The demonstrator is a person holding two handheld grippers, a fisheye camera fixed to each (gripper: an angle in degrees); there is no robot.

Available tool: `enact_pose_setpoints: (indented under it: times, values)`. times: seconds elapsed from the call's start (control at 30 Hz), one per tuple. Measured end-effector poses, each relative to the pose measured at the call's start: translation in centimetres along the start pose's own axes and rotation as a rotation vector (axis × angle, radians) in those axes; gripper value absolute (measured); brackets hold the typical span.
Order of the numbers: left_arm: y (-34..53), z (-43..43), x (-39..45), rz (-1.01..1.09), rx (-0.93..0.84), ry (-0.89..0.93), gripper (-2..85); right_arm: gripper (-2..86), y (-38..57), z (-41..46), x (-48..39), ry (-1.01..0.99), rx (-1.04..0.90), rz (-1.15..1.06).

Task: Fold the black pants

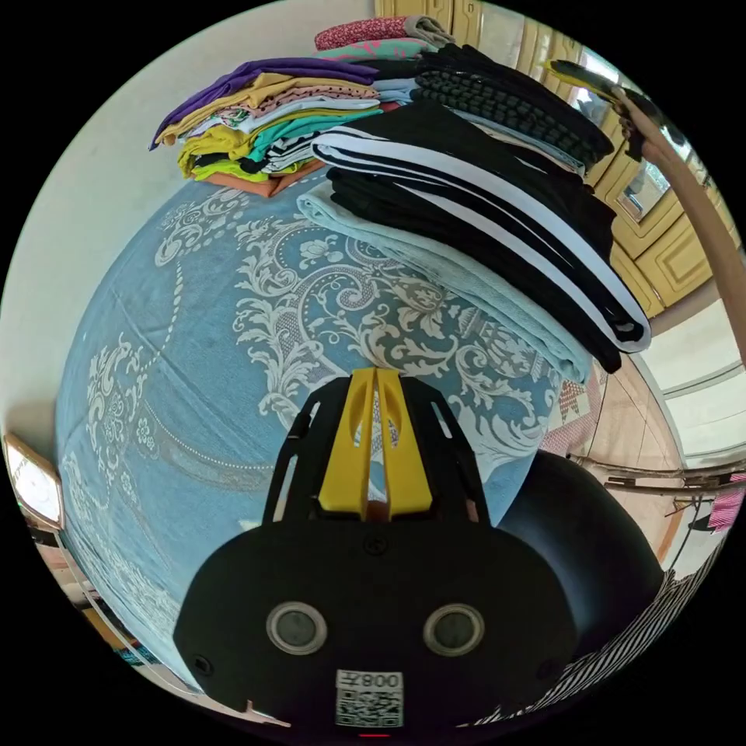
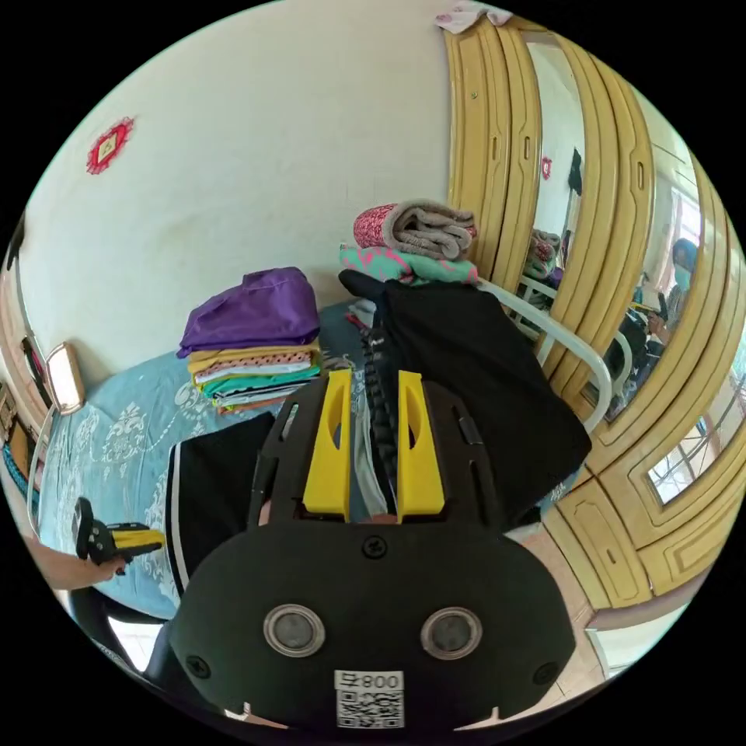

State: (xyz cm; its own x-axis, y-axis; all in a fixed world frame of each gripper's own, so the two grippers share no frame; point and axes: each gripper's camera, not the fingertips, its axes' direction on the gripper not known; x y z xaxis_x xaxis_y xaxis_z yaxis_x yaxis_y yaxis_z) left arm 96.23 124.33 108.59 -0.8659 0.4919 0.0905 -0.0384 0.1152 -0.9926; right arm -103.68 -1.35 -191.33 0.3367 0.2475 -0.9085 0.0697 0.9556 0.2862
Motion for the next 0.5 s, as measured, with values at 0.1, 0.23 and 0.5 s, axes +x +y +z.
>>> enact_pose_setpoints:
  times: [0.1, 0.23, 0.5]
  values:
    - [2.1, 1.0, 0.2, -0.043, 0.008, -0.006, 0.3, 11.2, -6.6, 5.8, -0.3, -0.005, -0.015, 0.018]
    - [5.0, 2.7, 0.9, -0.033, 0.005, -0.06, 0.2, 11.0, -13.5, 11.9, -1.1, 0.015, -0.022, 0.047]
    - [12.2, 6.8, -0.8, -0.098, 0.034, -0.003, 0.2, 3.9, -23.3, 24.6, -2.3, 0.093, -0.156, 0.099]
